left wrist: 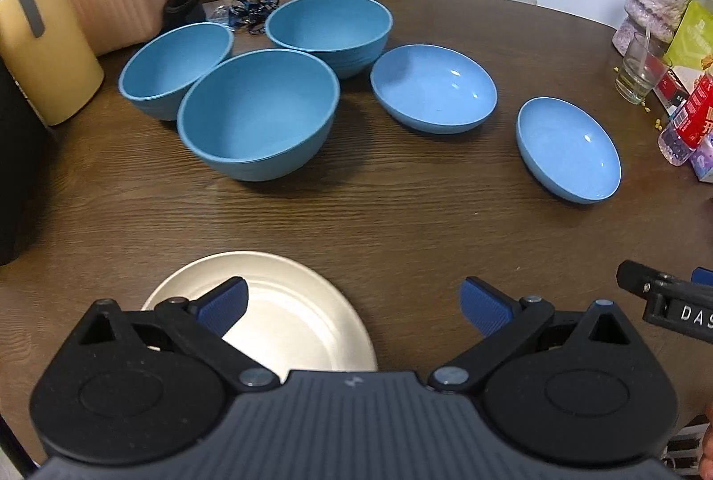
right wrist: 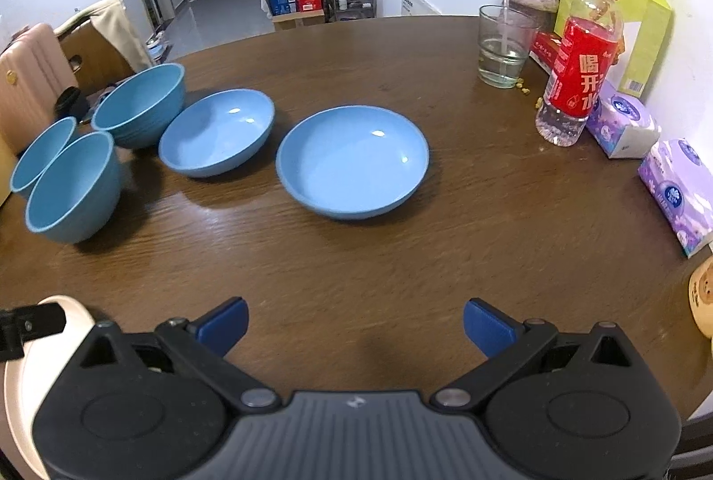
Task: Organize plates and bowls
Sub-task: 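Move both open grippers toward the shallow light-blue plate, then close both grippers side by side on the light-blue plate rim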
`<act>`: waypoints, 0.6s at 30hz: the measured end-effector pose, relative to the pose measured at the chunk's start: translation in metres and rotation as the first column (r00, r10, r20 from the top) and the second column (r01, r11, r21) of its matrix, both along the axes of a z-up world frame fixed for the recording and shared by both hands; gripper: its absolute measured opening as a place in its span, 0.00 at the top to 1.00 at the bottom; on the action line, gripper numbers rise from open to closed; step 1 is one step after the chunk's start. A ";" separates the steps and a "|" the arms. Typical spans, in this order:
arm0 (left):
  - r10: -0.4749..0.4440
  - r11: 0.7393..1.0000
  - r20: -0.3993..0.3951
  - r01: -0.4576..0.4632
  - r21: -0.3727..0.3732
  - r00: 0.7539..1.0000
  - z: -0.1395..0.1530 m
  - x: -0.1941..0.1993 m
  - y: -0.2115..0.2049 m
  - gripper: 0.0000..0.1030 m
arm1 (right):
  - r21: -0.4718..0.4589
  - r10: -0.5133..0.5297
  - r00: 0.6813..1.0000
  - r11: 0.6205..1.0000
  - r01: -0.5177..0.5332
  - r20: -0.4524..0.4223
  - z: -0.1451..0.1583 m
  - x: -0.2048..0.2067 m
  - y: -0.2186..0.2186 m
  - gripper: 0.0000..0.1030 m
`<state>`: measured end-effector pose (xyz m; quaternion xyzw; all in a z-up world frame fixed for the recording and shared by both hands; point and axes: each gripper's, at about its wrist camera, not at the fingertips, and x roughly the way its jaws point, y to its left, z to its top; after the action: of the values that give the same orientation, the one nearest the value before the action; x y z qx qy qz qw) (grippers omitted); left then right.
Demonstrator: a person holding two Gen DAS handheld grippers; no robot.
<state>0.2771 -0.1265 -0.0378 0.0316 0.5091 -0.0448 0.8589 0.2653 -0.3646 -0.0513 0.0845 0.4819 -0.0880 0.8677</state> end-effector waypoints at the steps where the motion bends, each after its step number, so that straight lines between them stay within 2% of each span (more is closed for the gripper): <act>1: 0.000 1.000 -0.003 0.000 -0.001 1.000 -0.001 0.002 -0.004 0.00 | -0.001 -0.002 1.000 1.000 0.002 -0.002 -0.001 0.004 -0.006 0.00; 7: 0.004 1.000 -0.013 -0.004 -0.010 1.000 -0.008 0.021 -0.029 0.00 | 0.007 -0.020 1.000 1.000 0.020 -0.011 -0.008 0.027 -0.037 0.02; 18: 0.026 1.000 -0.035 -0.026 -0.005 0.999 -0.021 0.058 -0.076 0.00 | 0.002 0.024 1.000 1.000 -0.024 -0.017 -0.024 0.079 -0.076 0.05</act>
<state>0.3350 -0.2020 -0.0587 0.0219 0.5245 -0.0355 0.8504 0.3443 -0.4408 -0.0751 0.0790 0.4901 -0.0780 0.8646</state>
